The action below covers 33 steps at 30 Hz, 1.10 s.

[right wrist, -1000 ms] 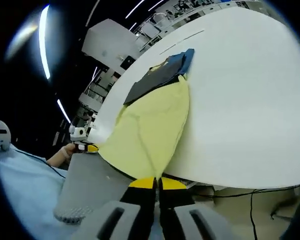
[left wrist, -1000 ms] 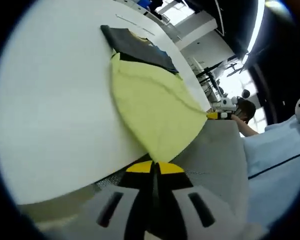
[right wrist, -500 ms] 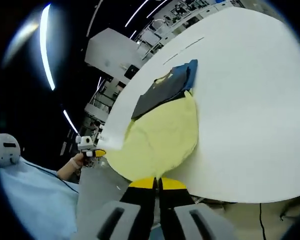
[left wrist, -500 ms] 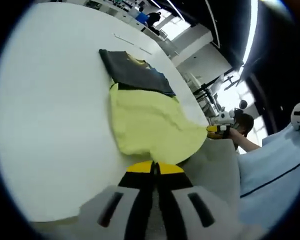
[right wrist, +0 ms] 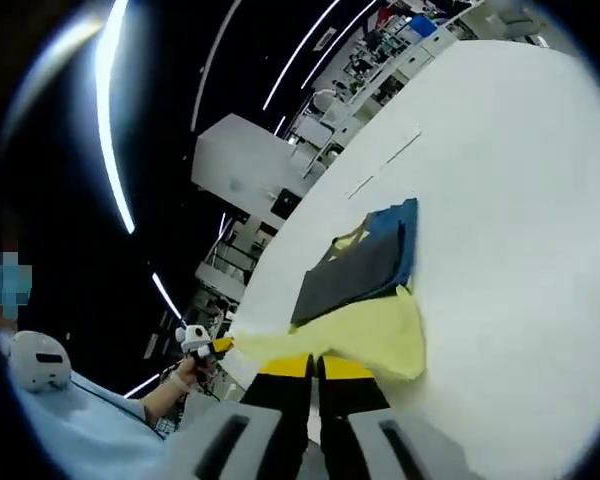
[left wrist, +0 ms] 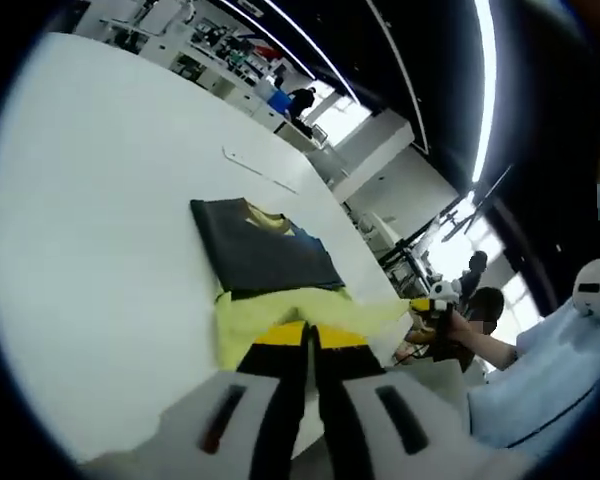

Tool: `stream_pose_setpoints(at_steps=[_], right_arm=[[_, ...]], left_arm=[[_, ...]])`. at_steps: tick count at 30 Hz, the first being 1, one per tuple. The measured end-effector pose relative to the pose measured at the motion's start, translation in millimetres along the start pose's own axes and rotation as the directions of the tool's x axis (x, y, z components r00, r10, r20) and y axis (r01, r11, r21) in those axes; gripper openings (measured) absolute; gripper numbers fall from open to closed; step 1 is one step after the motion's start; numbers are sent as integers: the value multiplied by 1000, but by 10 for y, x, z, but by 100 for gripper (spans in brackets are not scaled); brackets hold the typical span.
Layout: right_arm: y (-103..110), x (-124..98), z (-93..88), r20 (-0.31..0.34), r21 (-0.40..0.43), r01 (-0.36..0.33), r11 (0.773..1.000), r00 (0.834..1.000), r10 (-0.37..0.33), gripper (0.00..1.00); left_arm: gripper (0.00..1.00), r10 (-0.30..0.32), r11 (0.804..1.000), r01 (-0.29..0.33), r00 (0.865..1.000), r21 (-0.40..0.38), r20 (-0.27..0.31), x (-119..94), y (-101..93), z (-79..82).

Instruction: Fold the garment on the visible template until the final outline fits inside the template.

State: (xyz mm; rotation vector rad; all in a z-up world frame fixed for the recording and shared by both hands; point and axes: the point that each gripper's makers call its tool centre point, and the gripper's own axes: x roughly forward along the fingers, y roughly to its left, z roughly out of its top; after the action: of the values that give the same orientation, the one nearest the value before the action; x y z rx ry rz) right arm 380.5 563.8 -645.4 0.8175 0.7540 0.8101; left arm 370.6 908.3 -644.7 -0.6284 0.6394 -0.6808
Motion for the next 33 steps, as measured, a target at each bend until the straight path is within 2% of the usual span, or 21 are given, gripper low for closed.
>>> stream_pose_setpoints(at_steps=[2,5,9,12,16,20,25,28,33], right_arm=[[-13,59,101,15,4,-10,1000,1000,10,0],[-49,143,255,50,9,-16,1000,999,16,0],[-95,258,456,79,3,-16,1000,997,15,0],[-102,358,641,93,13,-27,1000,995,26,0],[-103,452,826,95,-25,-23,999,995,26,0],[-149,550,1037,99,-40,-10,999,995,14,0],[-271,661,1293,112,-67,30,997,994,-23,0],[-345,739,1420,123,-59,40,997,992,-32,0],[-463,916,1518,108,-76,72,994,992,-64,0]], left_arm=[[0,1,1000,1,998,-27,59,63,41,125],[0,-8,1000,10,997,-18,83,133,103,210],[0,7,1000,-5,990,-17,144,257,197,453],[0,3,1000,-1,987,-8,159,338,237,593],[0,-2,1000,2,983,-3,181,413,221,733],[0,4,1000,-3,974,-6,224,483,293,922],[0,12,1000,-7,970,-22,245,628,392,1088],[0,29,999,-25,973,-21,231,726,458,1124],[0,57,998,-51,974,-36,220,846,582,1180]])
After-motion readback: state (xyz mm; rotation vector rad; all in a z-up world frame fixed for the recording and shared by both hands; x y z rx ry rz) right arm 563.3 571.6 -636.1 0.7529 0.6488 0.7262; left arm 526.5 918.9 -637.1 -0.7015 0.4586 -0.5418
